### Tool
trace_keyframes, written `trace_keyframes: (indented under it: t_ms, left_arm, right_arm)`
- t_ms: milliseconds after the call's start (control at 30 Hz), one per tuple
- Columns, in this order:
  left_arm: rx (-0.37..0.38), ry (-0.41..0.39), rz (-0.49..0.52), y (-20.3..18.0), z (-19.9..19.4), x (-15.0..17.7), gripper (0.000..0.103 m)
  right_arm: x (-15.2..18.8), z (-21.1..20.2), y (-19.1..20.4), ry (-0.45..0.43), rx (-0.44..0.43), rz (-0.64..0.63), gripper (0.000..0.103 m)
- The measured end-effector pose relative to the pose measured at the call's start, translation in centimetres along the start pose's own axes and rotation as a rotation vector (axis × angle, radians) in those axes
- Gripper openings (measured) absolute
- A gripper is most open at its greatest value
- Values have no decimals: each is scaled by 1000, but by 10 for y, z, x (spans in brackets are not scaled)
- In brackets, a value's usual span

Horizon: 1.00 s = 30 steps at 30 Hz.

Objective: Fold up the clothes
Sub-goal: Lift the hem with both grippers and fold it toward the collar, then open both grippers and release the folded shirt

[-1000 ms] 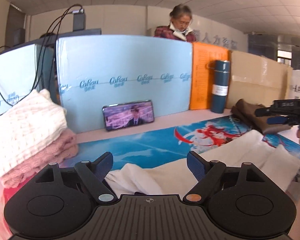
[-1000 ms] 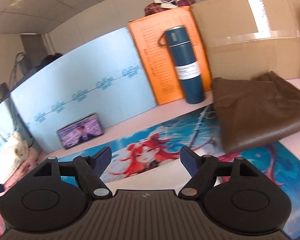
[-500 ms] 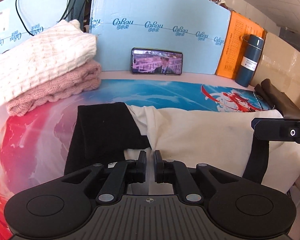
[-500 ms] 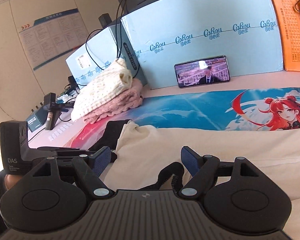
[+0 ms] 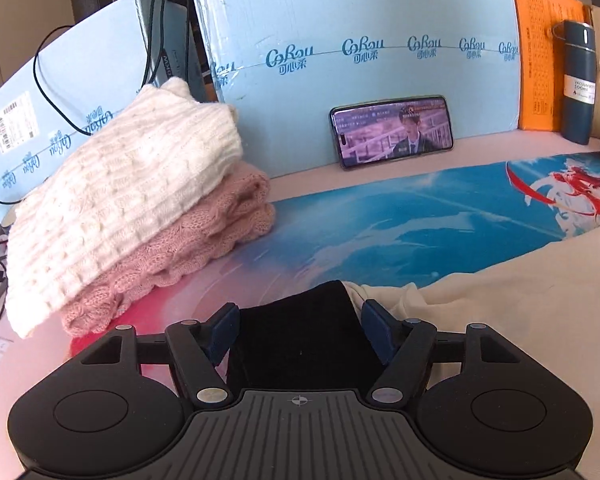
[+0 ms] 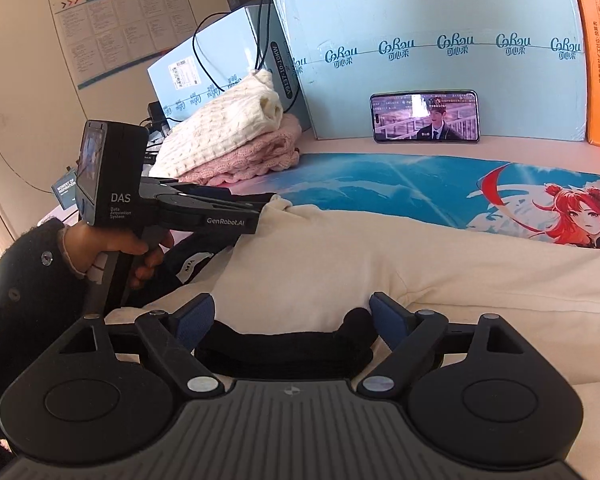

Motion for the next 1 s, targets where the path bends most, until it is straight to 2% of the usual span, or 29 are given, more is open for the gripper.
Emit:
trace_keyframes:
  t_ms: [100, 133, 267, 333, 367, 467, 600, 733, 867, 933, 1000]
  left_arm:
    - [-1, -9, -24, 5, -3, -1, 75]
    - [-2, -22, -27, 6, -6, -2, 76]
    - [-23, -128, -25, 2, -32, -7, 78]
    - [-32, -187, -25, -3, -49, -10, 87]
    - [-22, -216, -23, -9, -59, -10, 91]
    - [24, -258, 2, -33, -86, -6, 92]
    - [71, -266, 78, -73, -106, 5, 99]
    - [132, -229, 210, -118, -103, 24, 101]
    - [87, -143, 280, -140, -74, 44, 101]
    - [53, -147, 312, -145, -71, 51, 101]
    - [22, -165, 332, -148, -72, 55, 101]
  right_arm:
    - [11, 2, -5, 54, -6, 31, 84]
    - [13, -1, -6, 46, -8, 44, 84]
    - [11, -23, -7, -27, 23, 29, 84]
    - [10, -34, -12, -68, 33, 46, 85]
    - [10, -39, -14, -88, 38, 54, 85]
    - [9, -52, -29, -143, 57, 108, 86]
    - [12, -78, -57, -221, 115, 192, 91]
    - [25, -108, -101, -252, 246, 250, 92]
    - [42, -130, -141, -238, 366, 279, 92]
    - [49, -142, -163, -232, 400, 293, 92]
    - [58, -146, -185, -222, 364, 337, 92]
Point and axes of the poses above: each gripper's, at about its wrist camera, not at the fingertips, and z roughly the way its jaws point, y to its left, x to its underside, the point moved 5 cm from there along z, roughly the way its jaws point, and after that the axes turned 15 degrees about -z, right-handed, at the moved point
